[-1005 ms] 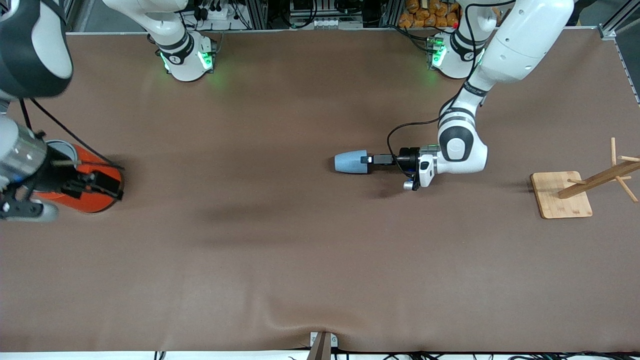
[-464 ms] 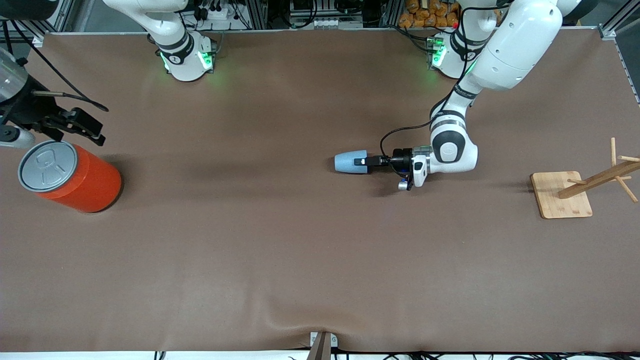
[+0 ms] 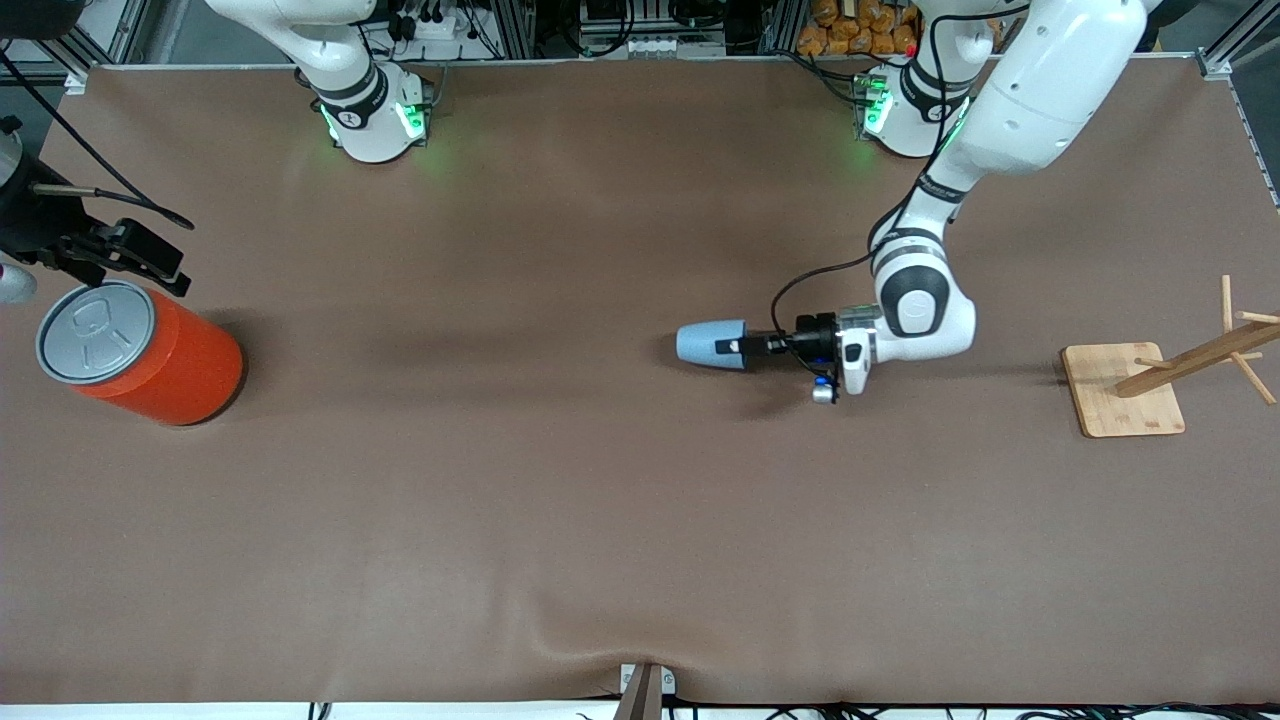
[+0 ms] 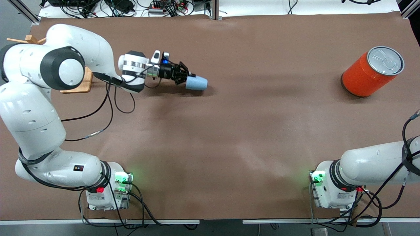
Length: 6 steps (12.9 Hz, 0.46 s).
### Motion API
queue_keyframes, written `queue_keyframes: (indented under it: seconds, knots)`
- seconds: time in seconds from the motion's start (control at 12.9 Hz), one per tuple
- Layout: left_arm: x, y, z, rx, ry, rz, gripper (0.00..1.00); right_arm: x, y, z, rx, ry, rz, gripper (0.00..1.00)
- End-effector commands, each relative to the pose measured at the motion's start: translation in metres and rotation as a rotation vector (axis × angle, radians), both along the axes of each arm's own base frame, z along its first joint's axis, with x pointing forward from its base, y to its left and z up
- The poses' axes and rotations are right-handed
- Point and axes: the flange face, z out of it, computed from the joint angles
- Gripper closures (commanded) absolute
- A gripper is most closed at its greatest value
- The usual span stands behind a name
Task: Flip cup
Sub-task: 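Lift the cup with the left gripper and rotate it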
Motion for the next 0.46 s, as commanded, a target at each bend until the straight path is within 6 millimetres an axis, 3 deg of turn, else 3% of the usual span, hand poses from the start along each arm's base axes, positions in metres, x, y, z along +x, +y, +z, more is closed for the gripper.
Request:
queue_keyframes:
  seconds: [0.0, 0.23, 0.39]
  knots:
    - [0.053, 0.048, 0.059, 0.074, 0.003, 0.037, 1.00, 0.003, -0.001, 0.006, 0.027, 0.013, 0.006, 0.00]
    - [0.118, 0.109, 0.120, 0.233, 0.008, 0.049, 1.00, 0.003, 0.001, 0.006, 0.018, 0.009, 0.012, 0.00]
    - [0.140, 0.136, 0.147, 0.369, -0.001, 0.039, 1.00, 0.003, 0.000, 0.006, -0.008, 0.009, 0.014, 0.00]
